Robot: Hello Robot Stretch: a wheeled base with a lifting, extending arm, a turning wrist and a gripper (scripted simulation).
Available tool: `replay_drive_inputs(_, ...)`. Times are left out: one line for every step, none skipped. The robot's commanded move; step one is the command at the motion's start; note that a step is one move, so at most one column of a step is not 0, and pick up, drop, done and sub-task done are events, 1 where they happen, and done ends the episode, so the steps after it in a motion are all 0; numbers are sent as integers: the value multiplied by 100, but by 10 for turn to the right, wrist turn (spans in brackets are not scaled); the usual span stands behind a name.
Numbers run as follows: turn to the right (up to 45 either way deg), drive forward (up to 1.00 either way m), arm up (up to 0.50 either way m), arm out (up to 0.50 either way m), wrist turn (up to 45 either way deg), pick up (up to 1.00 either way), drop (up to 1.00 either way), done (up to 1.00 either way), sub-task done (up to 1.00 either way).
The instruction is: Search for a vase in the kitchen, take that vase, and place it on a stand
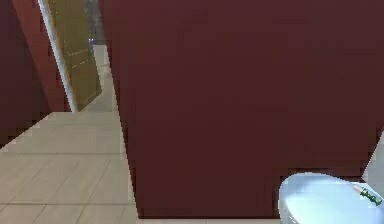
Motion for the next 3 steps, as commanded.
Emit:
replay_drive_inputs(-450, 0, 0, 0, 0, 0, 0, 0, 0)
replay_drive_inputs(-120, 0, 0, 0, 0, 0, 0, 0, 0)
replay_drive_inputs(0, 100, 0, 0, 0, 0, 0, 0, 0)
